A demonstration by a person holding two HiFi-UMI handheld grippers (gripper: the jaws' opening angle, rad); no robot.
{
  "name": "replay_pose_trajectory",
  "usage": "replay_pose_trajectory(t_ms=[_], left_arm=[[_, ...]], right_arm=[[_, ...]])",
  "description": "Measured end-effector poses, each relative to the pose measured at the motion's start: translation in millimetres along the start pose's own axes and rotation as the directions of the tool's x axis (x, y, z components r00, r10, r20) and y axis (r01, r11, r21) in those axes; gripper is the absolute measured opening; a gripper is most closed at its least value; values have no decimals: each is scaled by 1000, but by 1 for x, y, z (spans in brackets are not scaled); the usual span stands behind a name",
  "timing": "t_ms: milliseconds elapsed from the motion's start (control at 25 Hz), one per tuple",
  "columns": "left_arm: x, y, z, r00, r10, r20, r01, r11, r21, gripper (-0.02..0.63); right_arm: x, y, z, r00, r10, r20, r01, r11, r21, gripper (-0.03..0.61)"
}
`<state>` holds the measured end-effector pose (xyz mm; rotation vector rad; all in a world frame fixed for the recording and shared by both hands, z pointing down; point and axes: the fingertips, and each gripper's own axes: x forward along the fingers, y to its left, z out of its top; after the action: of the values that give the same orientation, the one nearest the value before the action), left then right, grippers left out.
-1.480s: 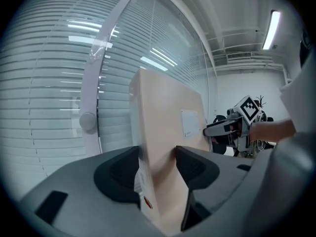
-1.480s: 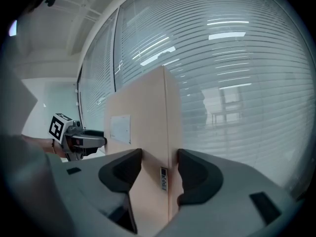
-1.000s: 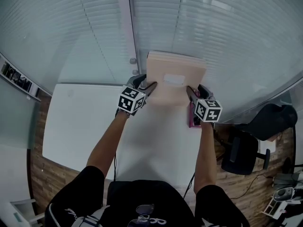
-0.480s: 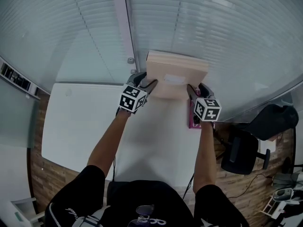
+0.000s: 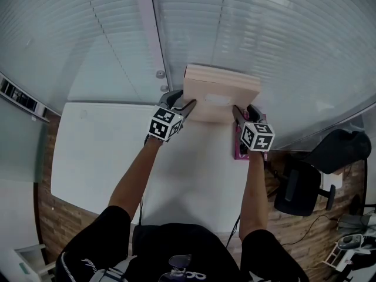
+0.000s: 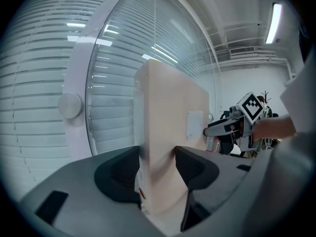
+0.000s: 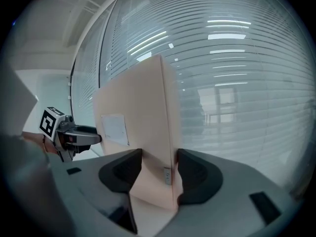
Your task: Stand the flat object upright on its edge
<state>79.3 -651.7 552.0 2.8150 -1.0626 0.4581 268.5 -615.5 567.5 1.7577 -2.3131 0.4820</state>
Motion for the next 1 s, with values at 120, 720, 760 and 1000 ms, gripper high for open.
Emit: replay_pose_trajectory(t_ms=[120, 720, 760, 1000], left_arm=[[2, -2, -4, 1000, -5, -9, 4, 1000, -6, 245], [8, -4, -18, 1000, -9, -21, 8, 999, -35, 245], [8, -4, -18, 1000, -9, -24, 8, 999, -34, 246], [8, -6, -19, 999, -26, -38, 23, 998, -60, 247]], right_arm=[[0, -2, -3, 1000, -7, -5, 7, 1000, -2, 245], [1, -5, -15, 1000, -17, -11, 18, 1000, 8, 245], [1, -6, -15, 1000, -19, -11, 19, 1000, 13, 245], [1, -11, -18, 999, -49, -19, 50, 996, 71, 245]])
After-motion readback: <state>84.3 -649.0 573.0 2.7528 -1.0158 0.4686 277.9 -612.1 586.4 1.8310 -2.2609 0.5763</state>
